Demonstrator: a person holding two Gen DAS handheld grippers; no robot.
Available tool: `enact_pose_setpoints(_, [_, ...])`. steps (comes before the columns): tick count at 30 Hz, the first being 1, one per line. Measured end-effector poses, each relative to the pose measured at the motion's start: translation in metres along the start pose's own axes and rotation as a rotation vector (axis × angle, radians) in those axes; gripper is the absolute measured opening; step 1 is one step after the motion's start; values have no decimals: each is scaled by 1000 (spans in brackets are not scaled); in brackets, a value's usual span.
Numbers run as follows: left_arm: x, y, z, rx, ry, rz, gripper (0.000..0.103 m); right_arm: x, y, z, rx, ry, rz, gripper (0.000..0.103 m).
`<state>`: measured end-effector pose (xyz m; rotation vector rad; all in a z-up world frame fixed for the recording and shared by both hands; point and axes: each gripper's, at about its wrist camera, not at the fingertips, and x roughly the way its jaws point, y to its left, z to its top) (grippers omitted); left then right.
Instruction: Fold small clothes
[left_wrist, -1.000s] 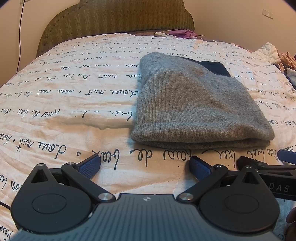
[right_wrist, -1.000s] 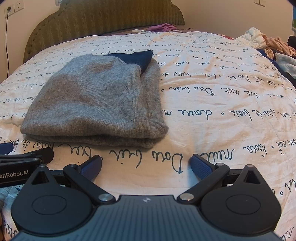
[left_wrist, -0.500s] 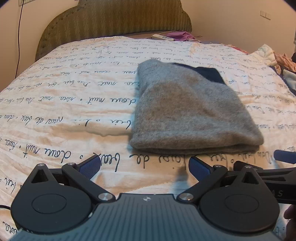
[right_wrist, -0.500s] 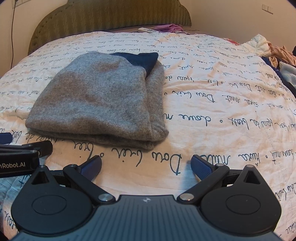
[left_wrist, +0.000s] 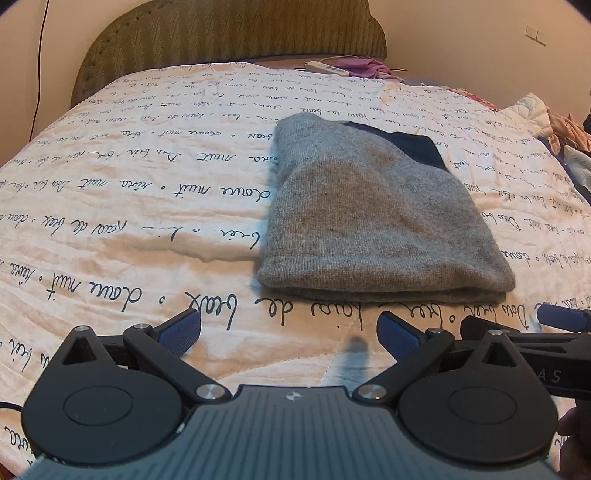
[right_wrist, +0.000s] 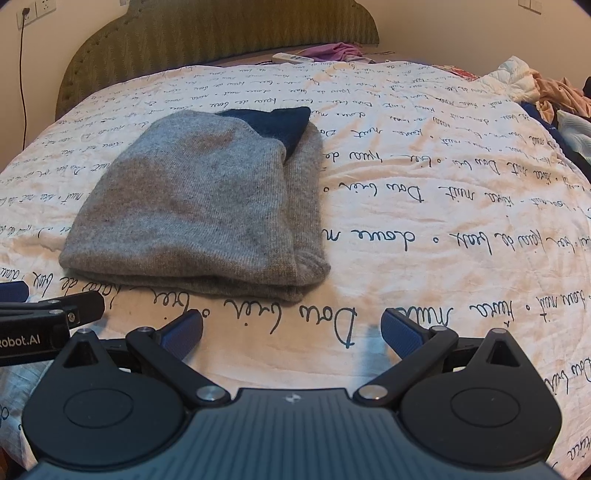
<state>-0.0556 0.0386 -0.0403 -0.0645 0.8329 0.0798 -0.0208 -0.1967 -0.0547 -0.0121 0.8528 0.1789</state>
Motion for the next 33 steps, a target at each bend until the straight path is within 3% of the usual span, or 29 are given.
enact_pose_setpoints(19, [4,3,-1,-23,36,-7,103,1,-2,0,19,11,7,103])
enact_pose_setpoints(24, [3,3,-3,-29,21,-19,102,2,-2,0,19,12,7,103])
enact_pose_setpoints(29, [-6,2,-4,-28,-28,2,95,3,-4,-1,33,16,16,103])
enact_pose_setpoints(33, [-11,2,-4,21,-33,-36,101,1,-8,0,55,12,40,103])
